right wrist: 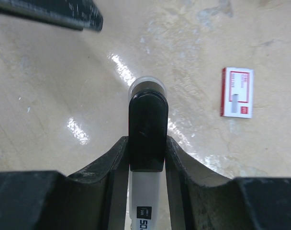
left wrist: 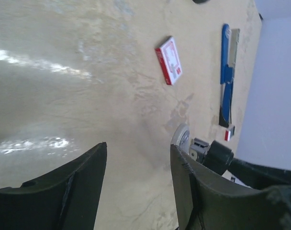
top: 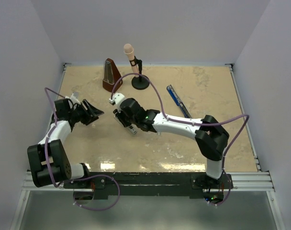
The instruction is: Unload the staples from the stapler
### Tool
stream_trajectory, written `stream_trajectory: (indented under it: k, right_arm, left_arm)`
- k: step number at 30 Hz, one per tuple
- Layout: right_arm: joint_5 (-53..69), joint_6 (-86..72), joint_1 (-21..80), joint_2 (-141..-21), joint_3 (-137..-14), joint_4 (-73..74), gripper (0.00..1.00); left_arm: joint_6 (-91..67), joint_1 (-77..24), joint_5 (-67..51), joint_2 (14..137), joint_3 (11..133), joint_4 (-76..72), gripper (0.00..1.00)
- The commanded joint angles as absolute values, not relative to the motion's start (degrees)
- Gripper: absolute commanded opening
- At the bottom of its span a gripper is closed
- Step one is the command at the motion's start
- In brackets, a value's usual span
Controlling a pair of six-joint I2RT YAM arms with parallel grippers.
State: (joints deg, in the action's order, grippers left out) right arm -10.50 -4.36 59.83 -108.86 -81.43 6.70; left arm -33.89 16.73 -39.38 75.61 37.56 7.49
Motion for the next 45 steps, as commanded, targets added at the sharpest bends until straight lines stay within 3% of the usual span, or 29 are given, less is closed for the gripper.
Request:
stream_trajectory:
  k: [1, 7, 23, 36, 42, 44, 45]
  right_arm:
    - [-7.9, -4.0, 58.9, -101.4, -79.3, 0.3, 0.0]
    - [-6.7, -4.5, 58.7, -99.0, -77.8, -1.6, 0.0]
    - [-4.6, -6.8, 58.6, -97.9, -76.6, -4.8, 0.0]
    - [-1.9, -8.4, 58.6, -99.8, -75.6, -7.1, 0.0]
    - [-3.1, -9.1, 58.6, -100.8, -75.8, -6.9, 0.0]
    - [-3.0, -8.3, 58.5, -101.3, -76.6, -5.6, 0.07]
    - [-2.9, -7.9, 58.5, -102.1, -77.1, -5.0, 0.13]
  left_arm:
    - [-35.9, 12.7, -46.9, 75.5, 37.3, 0.9, 0.6]
    - [-41.3, 9.7, -53.7, 78.8, 34.7, -10.4, 0.59]
    - [-41.7, 8.0, -54.2, 81.6, 31.9, -12.6, 0.47]
    - [-45.5, 6.9, -55.7, 81.6, 31.4, -17.8, 0.44]
    - [-48.2, 6.8, -58.0, 83.1, 30.2, -21.6, 0.14]
    - [-48.3, 6.7, -58.3, 83.0, 30.2, -21.6, 0.01]
    - [-48.3, 6.7, -58.2, 82.9, 30.2, -21.5, 0.0]
